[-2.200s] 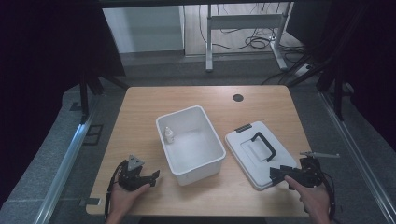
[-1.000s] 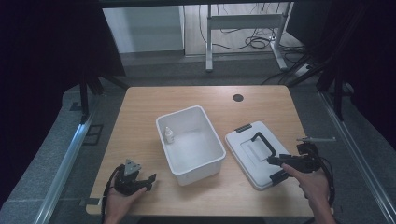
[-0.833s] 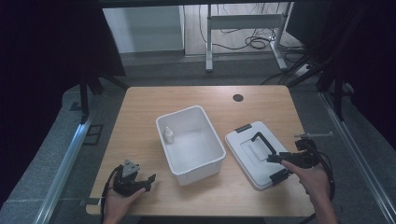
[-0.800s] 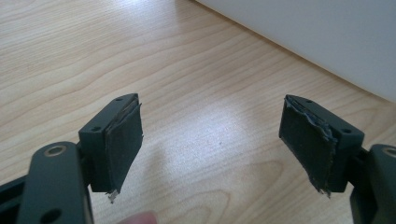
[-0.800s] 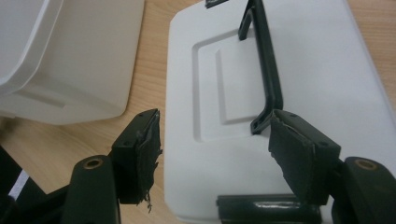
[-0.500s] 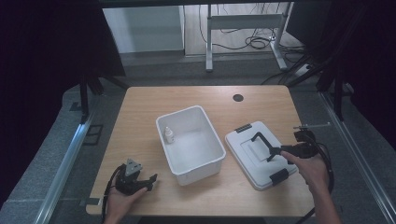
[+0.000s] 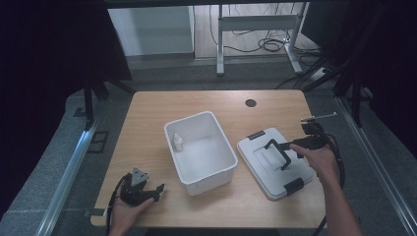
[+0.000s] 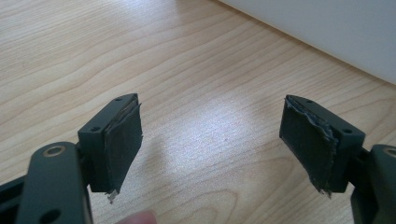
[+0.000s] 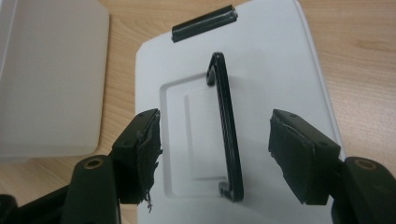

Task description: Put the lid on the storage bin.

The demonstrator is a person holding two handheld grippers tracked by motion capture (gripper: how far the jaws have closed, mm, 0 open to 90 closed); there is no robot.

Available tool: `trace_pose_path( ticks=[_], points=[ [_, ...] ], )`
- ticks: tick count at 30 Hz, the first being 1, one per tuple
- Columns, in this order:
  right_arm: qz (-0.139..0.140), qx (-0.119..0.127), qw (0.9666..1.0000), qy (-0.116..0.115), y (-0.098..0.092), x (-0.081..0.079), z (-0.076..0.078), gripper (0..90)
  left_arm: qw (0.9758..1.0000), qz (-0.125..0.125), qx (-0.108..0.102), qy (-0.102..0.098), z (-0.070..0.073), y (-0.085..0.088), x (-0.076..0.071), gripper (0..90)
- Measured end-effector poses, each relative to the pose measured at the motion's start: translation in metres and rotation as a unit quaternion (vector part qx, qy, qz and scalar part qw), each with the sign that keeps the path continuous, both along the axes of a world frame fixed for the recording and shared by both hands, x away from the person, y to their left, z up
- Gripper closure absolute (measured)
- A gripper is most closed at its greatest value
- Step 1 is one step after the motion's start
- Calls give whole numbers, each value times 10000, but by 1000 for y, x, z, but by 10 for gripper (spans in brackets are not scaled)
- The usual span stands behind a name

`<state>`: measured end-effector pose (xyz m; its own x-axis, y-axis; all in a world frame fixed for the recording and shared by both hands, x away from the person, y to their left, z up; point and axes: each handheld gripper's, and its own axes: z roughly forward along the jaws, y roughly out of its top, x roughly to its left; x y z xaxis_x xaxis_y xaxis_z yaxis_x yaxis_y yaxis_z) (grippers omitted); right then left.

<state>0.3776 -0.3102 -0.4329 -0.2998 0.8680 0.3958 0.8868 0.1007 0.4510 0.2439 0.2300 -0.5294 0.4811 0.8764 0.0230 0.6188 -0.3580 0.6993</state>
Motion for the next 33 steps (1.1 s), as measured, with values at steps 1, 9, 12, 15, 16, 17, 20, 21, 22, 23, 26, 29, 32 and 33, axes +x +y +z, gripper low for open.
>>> trace_pose_path(
  ticks=[1,9,12,15,16,17,20,21,22,23,26,29,32,33],
  points=[
    [10,20,10000,16,1,2,1,345,10000,-8,22,9,0,0,0,214],
    [85,-91,9997,232,3,21,5,367,10000,22,61,-29,-1,-1,-2,213],
    [111,-145,9995,265,3,28,8,387,10000,18,92,-17,-1,0,-2,213],
    [141,-194,9992,329,4,33,10,413,10000,28,85,-7,-2,-1,-3,214],
    [182,-221,9990,343,4,35,10,422,10000,28,85,-7,-2,-1,-3,214],
    [217,-238,9988,366,5,37,10,433,9999,5,116,-4,-2,-1,-4,214],
    [270,-282,9983,440,6,41,11,464,9999,-8,102,-31,-1,-2,-3,213],
    [270,-282,9983,440,6,41,11,464,9999,-8,102,-31,-1,-2,-3,213],
    [287,-352,9976,523,7,44,11,474,9999,-24,101,-29,-2,-2,-3,213],
    [311,-383,9973,540,7,45,10,479,9999,-41,106,-34,-2,-2,-2,213],
    [342,-460,9962,660,9,49,6,496,9999,-50,123,-33,-2,-2,-2,212],
    [417,-533,9947,780,11,52,0,517,9999,-28,113,-42,-1,0,-2,212],
    [550,-570,9929,882,15,53,-6,551,9999,-14,121,-29,-1,2,-3,212],
    [604,-582,9920,941,16,52,-7,566,9999,-14,128,-31,-2,2,-3,212]
  ],
)
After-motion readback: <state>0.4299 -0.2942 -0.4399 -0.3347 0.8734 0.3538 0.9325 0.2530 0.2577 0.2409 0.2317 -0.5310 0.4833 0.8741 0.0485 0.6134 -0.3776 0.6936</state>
